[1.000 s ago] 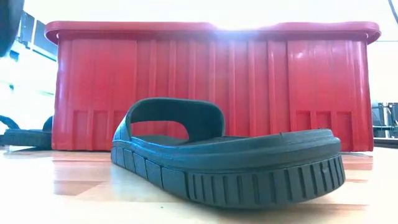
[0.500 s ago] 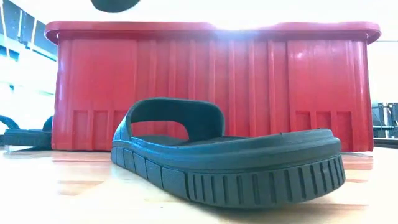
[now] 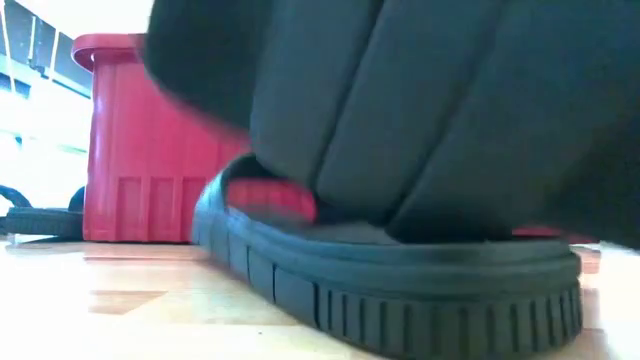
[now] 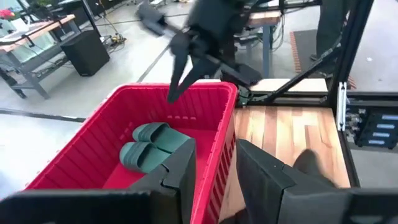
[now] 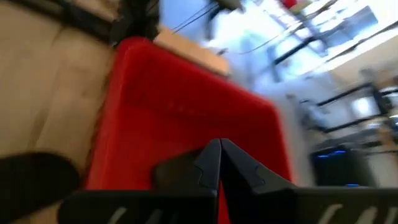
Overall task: Pick and place slides into bin
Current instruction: Put the bottom black slipper into the red bin
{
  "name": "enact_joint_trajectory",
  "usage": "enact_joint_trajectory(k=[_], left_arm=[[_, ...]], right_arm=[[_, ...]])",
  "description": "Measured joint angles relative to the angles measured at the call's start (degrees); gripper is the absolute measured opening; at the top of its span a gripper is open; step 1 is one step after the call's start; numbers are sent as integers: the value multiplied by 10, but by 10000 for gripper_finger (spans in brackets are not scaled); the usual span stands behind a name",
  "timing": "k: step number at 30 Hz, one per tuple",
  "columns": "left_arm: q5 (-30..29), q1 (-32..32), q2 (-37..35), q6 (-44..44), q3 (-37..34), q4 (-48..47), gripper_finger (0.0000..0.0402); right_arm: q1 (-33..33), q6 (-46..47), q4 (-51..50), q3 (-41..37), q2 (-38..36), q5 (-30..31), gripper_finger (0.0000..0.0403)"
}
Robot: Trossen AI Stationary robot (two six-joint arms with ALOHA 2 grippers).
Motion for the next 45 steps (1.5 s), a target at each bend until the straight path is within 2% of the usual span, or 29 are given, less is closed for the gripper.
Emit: enact_joint_trajectory(k=[2, 4, 8, 10, 12, 19, 25, 30, 33, 39, 45], left_arm=[[8, 0, 0, 0, 0, -2, 99], [16, 0, 0, 8, 0, -2, 99], [26, 0, 0, 25, 0, -2, 99], [26, 0, 0, 26, 0, -2, 99], [26, 0, 1, 28, 0, -2, 99], [31, 0, 2, 48, 0, -2, 99], [35, 0, 2, 46, 0, -2, 99], [35, 0, 3, 46, 0, -1, 99], [38, 0, 7, 45, 0, 1, 99], [71, 0, 22, 45, 0, 17, 99], [82, 0, 37, 45, 0, 19, 99]], right_arm=[[-22, 15, -3, 0, 0, -72, 1], [-34, 25, 2, 0, 0, -169, 0], [-10, 12, 13, 0, 0, -348, 0], [11, 15, 6, 0, 0, -409, 0], [38, 39, -17, 0, 0, -434, 0], [151, 157, -149, 0, 1, -403, 0], [243, 192, -141, 0, 1, -394, 0], [300, 273, -125, 0, 1, -292, 0], [317, 359, -106, 0, 12, -281, 0], [349, 513, -62, 0, 81, -236, 0], [374, 628, -106, -1, 187, -164, 0]])
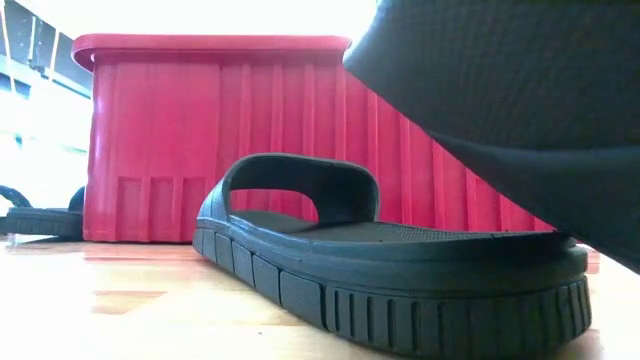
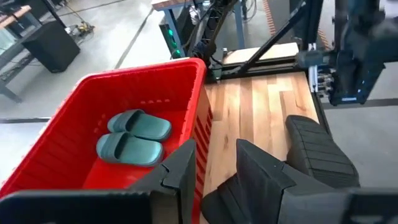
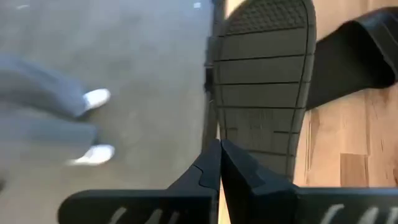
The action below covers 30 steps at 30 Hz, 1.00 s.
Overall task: Pick and place slides into bin
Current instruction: Put the bottom black slipper into the red bin
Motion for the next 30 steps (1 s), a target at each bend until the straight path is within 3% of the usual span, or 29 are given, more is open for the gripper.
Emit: enact_joint_trajectory(k=[3, 6, 9, 13, 19, 30], left_arm=[[10, 0, 0, 0, 0, 10, 99], [19, 0, 0, 0, 0, 23, 99], [43, 0, 0, 1, 0, 42, 99], [77, 0, 0, 10, 0, 73, 99], [87, 0, 5, 37, 0, 118, 99], [93, 0, 4, 60, 0, 130, 99]], right_arm=[[4, 41, 2, 0, 40, 21, 0], [1, 77, 9, 0, 78, -11, 0], [0, 88, 65, 0, 102, -31, 0], [1, 83, 121, 0, 124, -13, 0], [-1, 102, 87, 0, 160, -11, 0], [-31, 164, 74, 1, 194, 66, 0]])
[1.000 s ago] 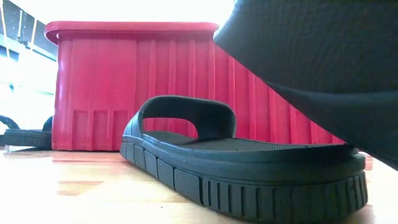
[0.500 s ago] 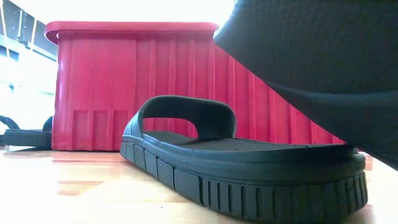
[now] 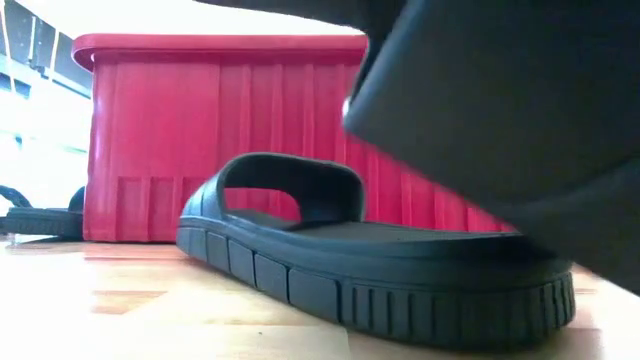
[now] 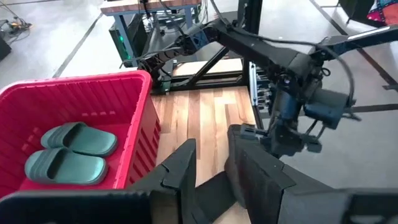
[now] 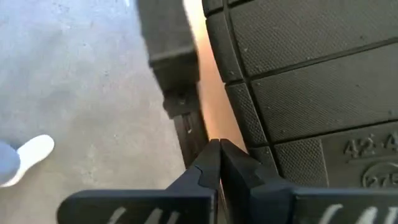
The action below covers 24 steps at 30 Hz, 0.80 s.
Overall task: Pick and place slides into bin
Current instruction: Put the bottom black slipper into the red bin
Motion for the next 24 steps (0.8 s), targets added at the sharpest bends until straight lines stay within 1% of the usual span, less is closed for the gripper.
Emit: enact_joint_trajectory(k=[3, 5, 8, 10, 11, 13, 16, 20, 22, 24], left_arm=[[9, 0, 0, 2, 0, 0, 99], [14, 0, 0, 13, 0, 0, 99], [16, 0, 0, 15, 0, 0, 99], [20, 0, 0, 15, 0, 0, 99], [24, 0, 0, 15, 0, 0, 99], [29, 0, 0, 21, 0, 0, 99], [29, 0, 0, 29, 0, 0, 99], [30, 0, 0, 30, 0, 0, 99], [30, 0, 0, 30, 0, -1, 99], [30, 0, 0, 30, 0, -2, 99]], right_arm=[[-12, 19, -42, -1, 5, -3, 0], [-18, 31, -84, 1, 2, 15, 0], [-24, 26, -174, 28, -10, 45, 0], [-29, 18, -227, 19, -33, 65, 0], [-33, 13, -235, 15, -43, 69, 0], [-43, -26, -220, 7, -67, 88, 0], [-59, -33, -228, 9, -105, 117, 0], [-78, -63, -225, 8, -144, 107, 0], [-83, -89, -225, 8, -164, 87, 0], [-84, -109, -225, 8, -183, 53, 0]])
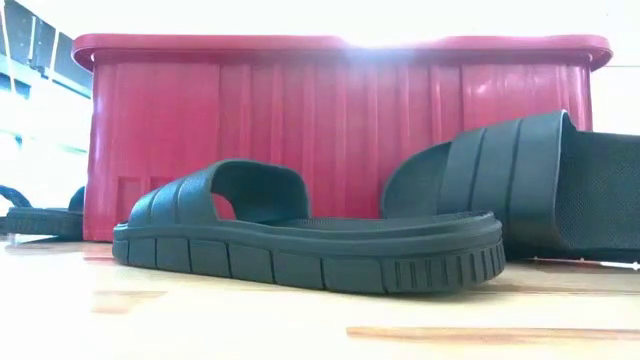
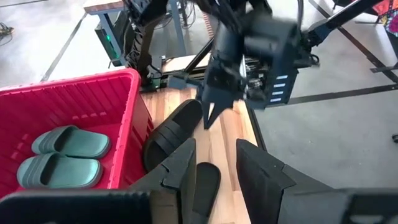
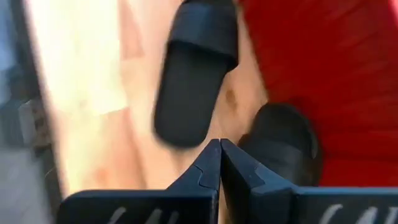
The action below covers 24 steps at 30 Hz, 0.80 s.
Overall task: Pick and place slides into bin
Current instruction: Put the bottom black slipper into the red bin
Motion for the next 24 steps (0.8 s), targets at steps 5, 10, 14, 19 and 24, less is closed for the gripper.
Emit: enact_joint_trajectory(k=[5, 10, 14, 19, 24], left_arm=[[-1, 0, 0, 0, 0, 0, 99], [-4, 0, 0, 0, 0, -1, 99], [-6, 0, 2, 0, 0, 1, 99], [-10, 0, 10, 0, 0, 1, 99], [-5, 0, 20, 0, 0, 4, 99]], right_arm=[[7, -46, 1, 0, -20, -138, 0], [27, -27, 5, 0, -20, -233, 0], [45, -14, 37, 0, -14, -262, 5], [59, -58, 57, 0, -13, -314, 45], [68, -50, 34, -5, -13, -276, 117]])
